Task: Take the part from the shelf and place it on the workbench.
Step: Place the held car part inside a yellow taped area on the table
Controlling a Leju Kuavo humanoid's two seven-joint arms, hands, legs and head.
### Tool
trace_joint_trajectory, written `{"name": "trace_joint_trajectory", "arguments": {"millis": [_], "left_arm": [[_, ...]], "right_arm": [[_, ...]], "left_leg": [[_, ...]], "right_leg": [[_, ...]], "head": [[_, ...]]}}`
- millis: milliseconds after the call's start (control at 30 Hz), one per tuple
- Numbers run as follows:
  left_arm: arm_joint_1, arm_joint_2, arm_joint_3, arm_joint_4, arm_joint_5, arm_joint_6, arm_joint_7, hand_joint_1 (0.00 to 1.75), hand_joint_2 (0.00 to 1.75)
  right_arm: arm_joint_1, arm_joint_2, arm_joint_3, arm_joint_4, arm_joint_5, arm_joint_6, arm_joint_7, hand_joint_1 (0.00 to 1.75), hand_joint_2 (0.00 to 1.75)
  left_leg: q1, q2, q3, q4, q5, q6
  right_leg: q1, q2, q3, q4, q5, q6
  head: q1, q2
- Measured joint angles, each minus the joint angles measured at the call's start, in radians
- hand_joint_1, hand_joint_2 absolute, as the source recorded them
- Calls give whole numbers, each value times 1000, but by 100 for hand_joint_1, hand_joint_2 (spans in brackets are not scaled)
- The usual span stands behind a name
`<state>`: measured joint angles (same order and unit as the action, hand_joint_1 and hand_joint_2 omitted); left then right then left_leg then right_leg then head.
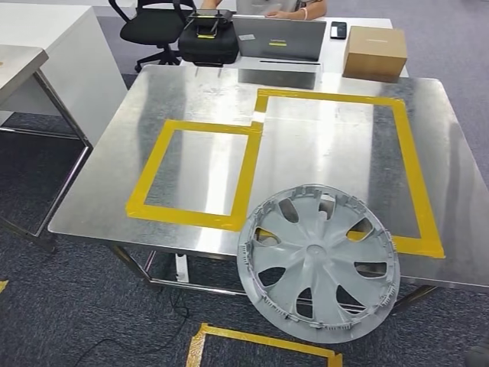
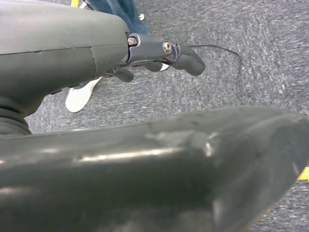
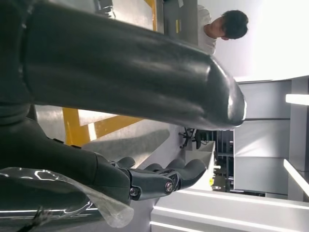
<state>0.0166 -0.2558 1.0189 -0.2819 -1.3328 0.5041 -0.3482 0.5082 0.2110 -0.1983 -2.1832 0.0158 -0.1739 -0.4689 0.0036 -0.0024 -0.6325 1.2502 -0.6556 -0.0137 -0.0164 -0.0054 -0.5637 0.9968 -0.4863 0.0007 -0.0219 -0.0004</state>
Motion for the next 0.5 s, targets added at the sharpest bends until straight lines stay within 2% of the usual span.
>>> {"name": "trace_joint_trajectory", "arguments": {"millis": [33,67,100,167,200,233,267,333,367,400,433,500], "left_arm": [[0,0,0,0,-2,0,1,0,0],[0,0,1,0,-4,0,2,0,0],[0,0,2,0,-5,-1,3,0,0],[-2,0,4,0,-10,-1,4,0,0],[-4,0,5,0,-12,-1,4,0,0],[-6,0,6,-1,-13,-1,4,0,0],[-8,0,8,-1,-14,-1,5,0,0],[-8,-1,13,-1,-16,-2,6,0,0],[-6,-2,16,-1,-17,-2,7,0,0],[-6,-2,18,-1,-19,-2,7,0,0],[-5,-3,19,-1,-20,-3,7,0,0],[-5,-4,21,-1,-22,-3,8,0,0]], "right_arm": [[0,4,-3,0,1,2,1,0,0],[0,7,-6,0,2,4,3,0,0],[0,11,-10,0,3,6,5,0,0],[0,18,-16,0,4,11,8,0,0],[0,21,-19,0,5,13,8,0,0],[-1,23,-22,0,6,14,9,0,0],[-1,25,-24,0,6,16,10,0,0],[-2,31,-27,0,7,18,11,0,0],[-1,33,-28,0,8,19,12,0,0],[-1,34,-30,0,10,19,13,0,0],[-1,34,-32,0,11,20,14,0,0],[-1,35,-35,1,12,20,15,0,0]], "left_leg": [[0,0,-10,47,-21,0],[0,0,0,51,-20,2],[0,0,29,15,-1,5],[-2,0,126,-138,57,17],[-4,0,166,-211,76,22],[-7,0,191,-259,87,27],[-9,0,198,-280,91,31],[-11,1,188,-281,104,38],[-10,3,181,-282,113,45],[-9,5,172,-285,123,52],[-7,7,161,-286,134,57],[-8,10,139,-286,151,64]], "right_leg": [[1,-1,-9,0,7,0],[2,-1,-17,1,13,0],[3,0,-24,1,19,1],[5,0,-35,1,32,5],[8,0,-40,3,37,8],[9,0,-44,4,43,13],[9,-1,-48,4,50,19],[6,-2,-52,2,62,33],[4,-1,-58,7,54,39],[3,0,-69,26,30,44],[2,1,-85,66,-12,48],[2,2,-117,186,-109,54]], "head": [[0,0],[0,0],[0,0],[0,0],[0,0],[1,0],[1,0],[2,0],[2,0],[3,0],[4,0],[5,0]]}}
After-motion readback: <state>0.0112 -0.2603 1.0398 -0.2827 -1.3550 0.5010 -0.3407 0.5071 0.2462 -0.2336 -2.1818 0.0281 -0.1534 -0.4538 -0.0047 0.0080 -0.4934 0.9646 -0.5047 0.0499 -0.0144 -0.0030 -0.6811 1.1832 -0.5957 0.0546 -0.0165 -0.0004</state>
